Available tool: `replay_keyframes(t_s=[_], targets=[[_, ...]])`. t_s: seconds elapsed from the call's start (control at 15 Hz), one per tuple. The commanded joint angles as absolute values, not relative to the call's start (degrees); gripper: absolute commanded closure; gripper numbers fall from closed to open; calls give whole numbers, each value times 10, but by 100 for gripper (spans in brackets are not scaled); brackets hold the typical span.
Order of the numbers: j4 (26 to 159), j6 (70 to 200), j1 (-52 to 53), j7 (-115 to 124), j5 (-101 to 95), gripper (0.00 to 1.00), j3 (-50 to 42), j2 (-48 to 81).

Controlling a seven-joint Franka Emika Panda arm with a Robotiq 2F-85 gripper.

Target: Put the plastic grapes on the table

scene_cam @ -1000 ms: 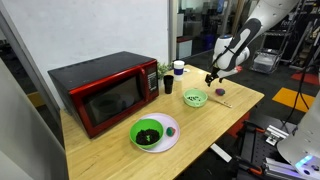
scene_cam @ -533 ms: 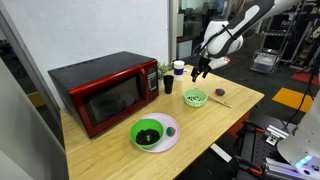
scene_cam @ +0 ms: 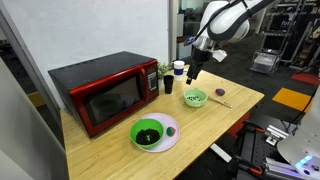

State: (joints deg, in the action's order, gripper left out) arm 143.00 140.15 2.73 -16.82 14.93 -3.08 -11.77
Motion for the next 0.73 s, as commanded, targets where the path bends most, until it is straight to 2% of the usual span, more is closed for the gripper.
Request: replay_keyframes(t_s=[0.0,0.07,0.67], targets=[[1466,1351,62,-232,191,0,-31,-173],[1441,1371,52,-198,172,0,-30,-142],[1460,1360,66,-211,176,0,-31,-166]])
